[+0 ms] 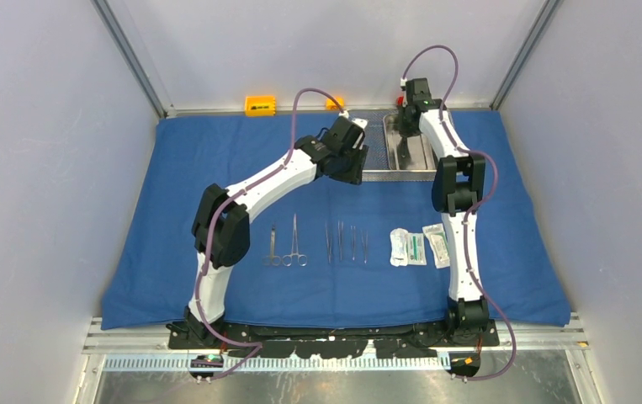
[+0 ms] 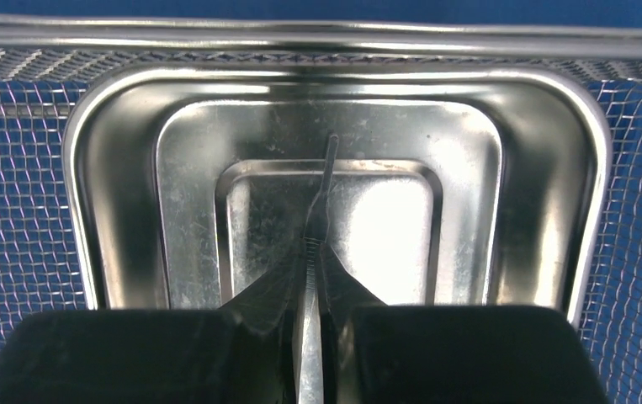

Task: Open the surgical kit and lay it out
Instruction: Adjust the medical item in the container.

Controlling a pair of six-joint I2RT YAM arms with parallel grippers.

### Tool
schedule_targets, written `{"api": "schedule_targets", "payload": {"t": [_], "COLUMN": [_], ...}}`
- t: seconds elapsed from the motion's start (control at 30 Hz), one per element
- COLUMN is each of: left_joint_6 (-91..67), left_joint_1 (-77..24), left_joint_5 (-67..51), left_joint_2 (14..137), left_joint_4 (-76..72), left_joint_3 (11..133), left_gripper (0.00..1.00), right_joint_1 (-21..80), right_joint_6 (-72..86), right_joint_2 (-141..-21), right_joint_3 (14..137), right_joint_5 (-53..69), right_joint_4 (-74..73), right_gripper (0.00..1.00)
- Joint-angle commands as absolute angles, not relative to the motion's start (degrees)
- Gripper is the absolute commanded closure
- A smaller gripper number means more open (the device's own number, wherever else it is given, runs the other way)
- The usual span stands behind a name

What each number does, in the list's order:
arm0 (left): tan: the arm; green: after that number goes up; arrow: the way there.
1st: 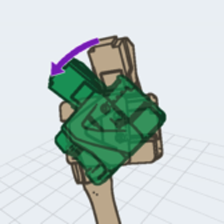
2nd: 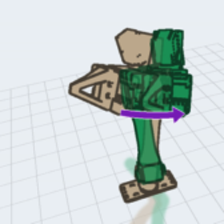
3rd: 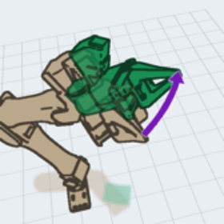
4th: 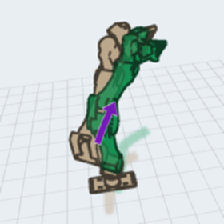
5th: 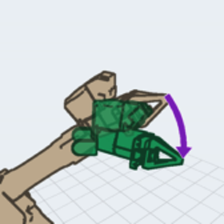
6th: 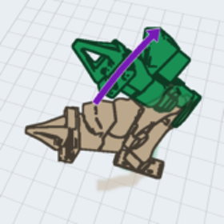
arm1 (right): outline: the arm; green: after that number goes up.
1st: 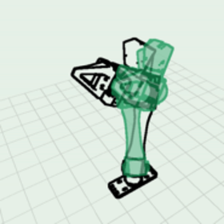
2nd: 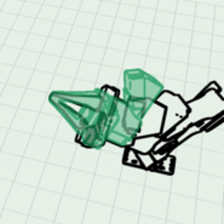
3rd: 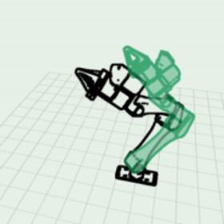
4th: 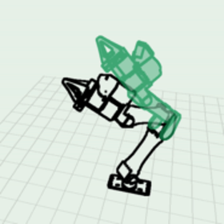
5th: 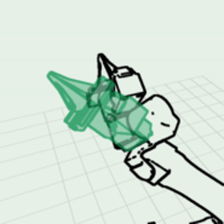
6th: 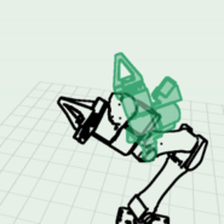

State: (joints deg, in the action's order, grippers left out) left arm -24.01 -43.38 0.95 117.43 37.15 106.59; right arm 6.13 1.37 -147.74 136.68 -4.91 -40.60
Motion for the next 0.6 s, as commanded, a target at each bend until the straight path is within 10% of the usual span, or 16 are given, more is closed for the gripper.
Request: {"api": "schedule_targets", "payload": {"t": [0.0,0.57], "left_joint_6": [-24.9,-25.3], "left_joint_1": [-42.6,-42.5], "left_joint_5": [0.1,-2.4], "left_joint_2": [117.6,117.3], "left_joint_4": [36.7,36.3], "left_joint_3": [108.6,108.4], "left_gripper": [0.61,0.60], "right_joint_1": [5.8,5.8], "right_joint_6": [1.3,0.3], "right_joint_2": [-149.7,-149.1], "right_joint_3": [141.8,143.7], "right_joint_5": [-6.6,-8.4], "right_joint_4": [-40.8,-36.2], "right_gripper": [0.87,0.64]}}
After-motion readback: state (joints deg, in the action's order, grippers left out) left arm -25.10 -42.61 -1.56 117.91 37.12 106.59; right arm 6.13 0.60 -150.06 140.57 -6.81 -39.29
